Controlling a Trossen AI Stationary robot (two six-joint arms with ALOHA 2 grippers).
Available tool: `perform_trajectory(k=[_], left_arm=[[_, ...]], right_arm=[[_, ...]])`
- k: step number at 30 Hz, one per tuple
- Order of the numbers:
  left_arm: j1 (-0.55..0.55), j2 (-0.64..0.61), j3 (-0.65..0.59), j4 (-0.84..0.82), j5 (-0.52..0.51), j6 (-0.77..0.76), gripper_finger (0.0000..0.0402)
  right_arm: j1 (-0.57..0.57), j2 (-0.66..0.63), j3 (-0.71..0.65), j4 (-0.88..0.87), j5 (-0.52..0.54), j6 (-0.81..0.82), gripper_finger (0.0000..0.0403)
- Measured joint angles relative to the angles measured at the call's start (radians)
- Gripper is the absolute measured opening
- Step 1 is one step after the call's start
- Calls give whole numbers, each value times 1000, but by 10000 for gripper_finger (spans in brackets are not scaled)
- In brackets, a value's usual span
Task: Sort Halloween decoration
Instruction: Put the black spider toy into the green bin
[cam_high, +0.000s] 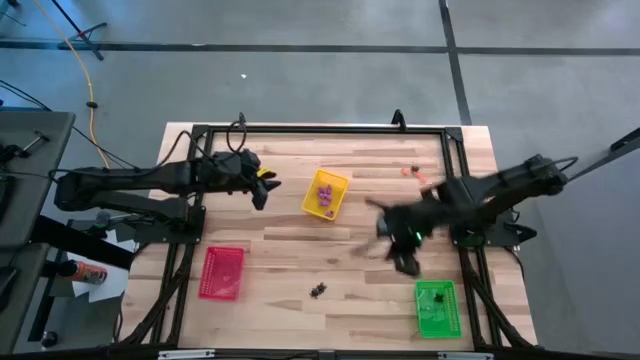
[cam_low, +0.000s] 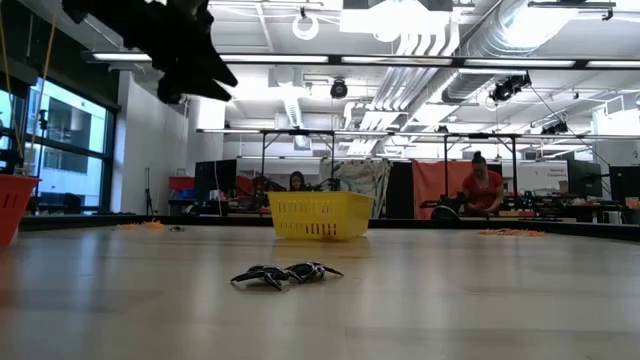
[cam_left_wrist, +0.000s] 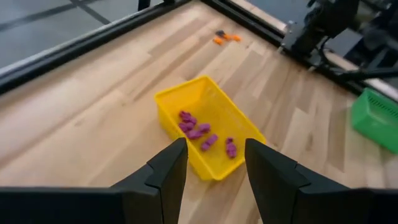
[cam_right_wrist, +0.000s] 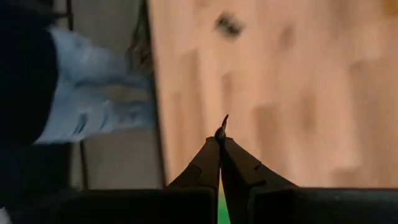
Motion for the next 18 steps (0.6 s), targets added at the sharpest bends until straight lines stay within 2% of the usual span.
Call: perform_trajectory(k=[6, 10, 12, 15, 18], left_arm=[[0, 6, -55, 93, 3, -54, 152], [1, 6, -55, 99, 3, -36, 150], [1, 6, -55, 100, 3, -27, 150], [1, 6, -55, 100, 3, -22, 151], [1, 6, -55, 100, 3, -20, 152]], right_arm=[[252, 10, -18, -9, 8, 389, 0], [378, 6, -140, 72, -74, 616, 0], [417, 6, -231, 192, -125, 695, 0], [446, 6, -365, 359, -116, 829, 0], [458, 6, -462, 422, -112, 909, 0]])
